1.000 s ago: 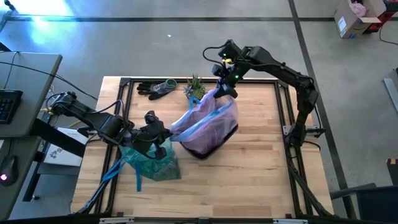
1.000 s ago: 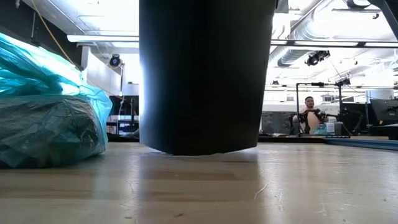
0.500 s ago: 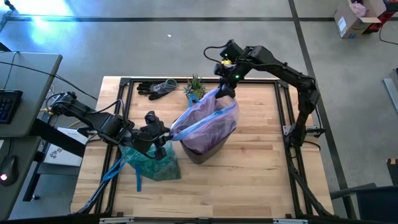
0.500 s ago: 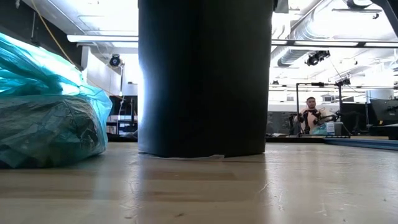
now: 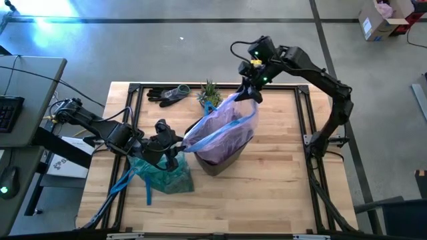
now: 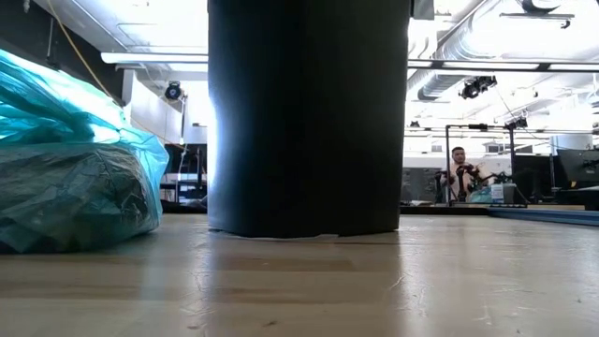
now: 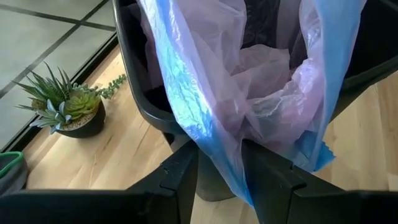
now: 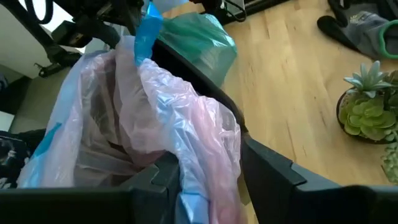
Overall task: Place trash/remove bag and relplace
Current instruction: Put the pink trash bag into the trash bin
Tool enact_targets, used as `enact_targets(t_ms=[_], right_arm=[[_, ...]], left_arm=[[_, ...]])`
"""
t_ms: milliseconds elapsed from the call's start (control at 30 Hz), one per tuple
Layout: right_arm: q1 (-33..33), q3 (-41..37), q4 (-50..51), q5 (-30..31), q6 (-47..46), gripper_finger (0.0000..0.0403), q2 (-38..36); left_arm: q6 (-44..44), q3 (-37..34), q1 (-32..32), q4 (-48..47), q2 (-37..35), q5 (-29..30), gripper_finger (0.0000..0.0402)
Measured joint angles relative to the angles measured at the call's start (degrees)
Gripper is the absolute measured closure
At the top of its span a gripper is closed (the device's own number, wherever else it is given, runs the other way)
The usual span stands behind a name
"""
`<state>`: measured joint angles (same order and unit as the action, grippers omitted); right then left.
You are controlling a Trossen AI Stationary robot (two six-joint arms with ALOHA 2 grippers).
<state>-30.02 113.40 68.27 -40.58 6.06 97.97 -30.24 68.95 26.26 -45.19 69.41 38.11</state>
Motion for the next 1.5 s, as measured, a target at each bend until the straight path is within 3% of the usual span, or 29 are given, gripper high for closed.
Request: enact_targets(t_ms=[167,533,633,833,933,1067,1400,1500], right_arm=[[0.3,0.0,0.1,0.9,1.9,0.0277,-0.5],[3.0,0.0,0.5,17.2,10.9,0.0277,-0.4],[4.0,0.0,0.4,18.4,13.0,0.028,-0.4],[5.2,0.0,0.0,20.7,15.9,0.0345,-0.4],[5.4,0.0,-1.1,20.6,17.0,0.0391,-0.4],[5.8,0.0,-2.2,19.9,16.7,0.0393,-0.7],[0.3,0.0,-4.0,8.8,9.0,0.0403,0.2],[-2.4,0.0,-3.7,1.3,5.4,0.0403,1.5]], left_arm=[[-0.1,0.0,0.0,0.0,0.0,-0.1,0.0293],[-0.1,0.0,0.0,0.0,0.0,-1.0,0.0293],[-0.1,0.0,0.0,0.0,0.0,-1.4,0.0293],[0.4,0.0,0.0,0.0,0.0,-1.5,0.0293],[0.5,0.0,0.0,0.0,0.0,-1.5,0.0293],[0.5,0.0,0.0,-0.4,0.0,-1.7,0.0293],[0.5,0.0,0.0,-1.6,0.0,-1.8,0.0293],[0.5,0.0,0.0,-1.6,0.0,-1.8,0.0293]])
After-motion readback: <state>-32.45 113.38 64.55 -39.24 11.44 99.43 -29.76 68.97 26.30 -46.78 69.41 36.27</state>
